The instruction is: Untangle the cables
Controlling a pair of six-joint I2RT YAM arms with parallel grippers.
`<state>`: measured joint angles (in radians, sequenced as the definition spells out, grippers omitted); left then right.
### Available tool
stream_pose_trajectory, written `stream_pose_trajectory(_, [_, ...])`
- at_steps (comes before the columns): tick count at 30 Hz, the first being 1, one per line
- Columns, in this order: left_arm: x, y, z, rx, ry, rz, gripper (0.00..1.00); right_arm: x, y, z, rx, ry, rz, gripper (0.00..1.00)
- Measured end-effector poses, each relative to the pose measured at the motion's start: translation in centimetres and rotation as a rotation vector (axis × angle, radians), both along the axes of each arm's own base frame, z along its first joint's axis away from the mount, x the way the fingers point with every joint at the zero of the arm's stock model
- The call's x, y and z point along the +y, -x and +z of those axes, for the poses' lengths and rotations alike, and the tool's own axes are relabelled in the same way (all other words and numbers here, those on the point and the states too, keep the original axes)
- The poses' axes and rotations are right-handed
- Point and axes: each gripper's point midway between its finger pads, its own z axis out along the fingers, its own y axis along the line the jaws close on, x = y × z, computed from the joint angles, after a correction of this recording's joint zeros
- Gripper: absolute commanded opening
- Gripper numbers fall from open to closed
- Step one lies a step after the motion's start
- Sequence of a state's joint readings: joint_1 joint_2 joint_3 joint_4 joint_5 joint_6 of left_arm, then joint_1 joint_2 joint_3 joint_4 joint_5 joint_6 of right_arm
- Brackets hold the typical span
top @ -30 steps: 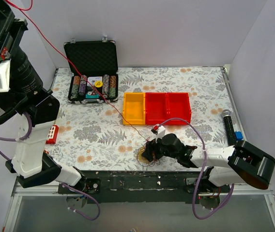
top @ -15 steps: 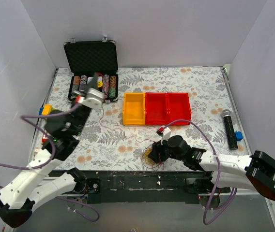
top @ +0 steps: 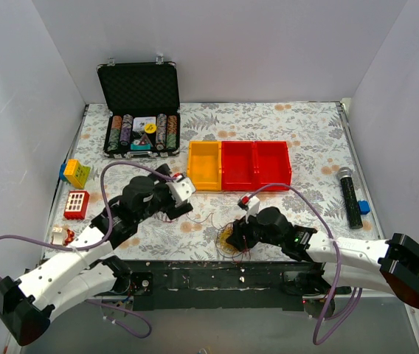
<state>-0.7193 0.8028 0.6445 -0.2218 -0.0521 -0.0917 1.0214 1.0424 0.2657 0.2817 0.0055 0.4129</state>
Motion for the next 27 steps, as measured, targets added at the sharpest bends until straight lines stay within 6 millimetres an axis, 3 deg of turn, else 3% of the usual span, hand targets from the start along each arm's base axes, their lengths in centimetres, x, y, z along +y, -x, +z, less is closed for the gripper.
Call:
stream_pose_trajectory(3, [-1.8,2.0,-1.9,0.091,-0.018,-0.147,0.98,0.1,0.2,0.0,0.002,-0.002,0.016,0.6])
stream_pose_trajectory(7, [-4.2,4.3,-2.7,0.142,-0.024,-0.352,0.98,0.2,0.4,0.0,-0.001,-0.001,0.034,0.58])
stream_pose_trajectory(16, [-9.8,7.4,-6.0,0.166,-0.121,-0.733,0.98,0.4,0.6,-0.3,0.008,0.011,0.055,0.57])
stream_pose_trajectory(24, [-12.2,9.9,-5.4,0.089,-0.098,-0.895,0.98,0.7,0.3,0.0,-0.004,0.013,0.061,0.57])
stream_pose_trajectory(27, [-12.6,10.2,-6.1,0.105,-0.103,-0.915,0.97,1.0,0.2,0.3,-0.008,0.008,0.067,0.57])
